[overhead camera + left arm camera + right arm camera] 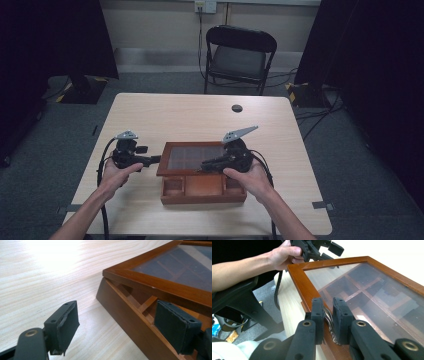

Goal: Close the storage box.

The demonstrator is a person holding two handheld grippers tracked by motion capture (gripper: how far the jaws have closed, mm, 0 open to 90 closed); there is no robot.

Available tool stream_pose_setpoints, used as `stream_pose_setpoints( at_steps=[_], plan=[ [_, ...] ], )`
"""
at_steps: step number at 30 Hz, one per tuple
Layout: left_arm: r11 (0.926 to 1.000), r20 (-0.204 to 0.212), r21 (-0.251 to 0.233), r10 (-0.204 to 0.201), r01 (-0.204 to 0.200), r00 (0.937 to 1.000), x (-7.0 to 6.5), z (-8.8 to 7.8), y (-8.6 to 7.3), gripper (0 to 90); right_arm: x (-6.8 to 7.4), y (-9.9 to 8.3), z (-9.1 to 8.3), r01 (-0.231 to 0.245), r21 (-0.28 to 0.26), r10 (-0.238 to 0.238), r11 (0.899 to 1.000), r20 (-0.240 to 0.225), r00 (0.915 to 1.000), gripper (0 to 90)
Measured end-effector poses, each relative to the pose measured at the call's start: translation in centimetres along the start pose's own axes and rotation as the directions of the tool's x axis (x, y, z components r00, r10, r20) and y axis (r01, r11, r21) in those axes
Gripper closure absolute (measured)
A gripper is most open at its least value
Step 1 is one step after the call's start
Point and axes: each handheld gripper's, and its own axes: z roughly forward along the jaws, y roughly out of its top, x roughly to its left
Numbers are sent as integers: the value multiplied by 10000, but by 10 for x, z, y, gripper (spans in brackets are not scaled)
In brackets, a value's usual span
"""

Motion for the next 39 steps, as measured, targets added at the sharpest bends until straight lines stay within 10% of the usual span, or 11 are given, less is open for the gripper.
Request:
stream_pose_setpoints(
  at_steps=[39],
  plan=[
    [9999, 127, -114, -48, 49, 9999, -3, -3, 2, 205, 5, -34, 46, 267, 1344, -252, 9906, -131, 9996, 814]
  ],
)
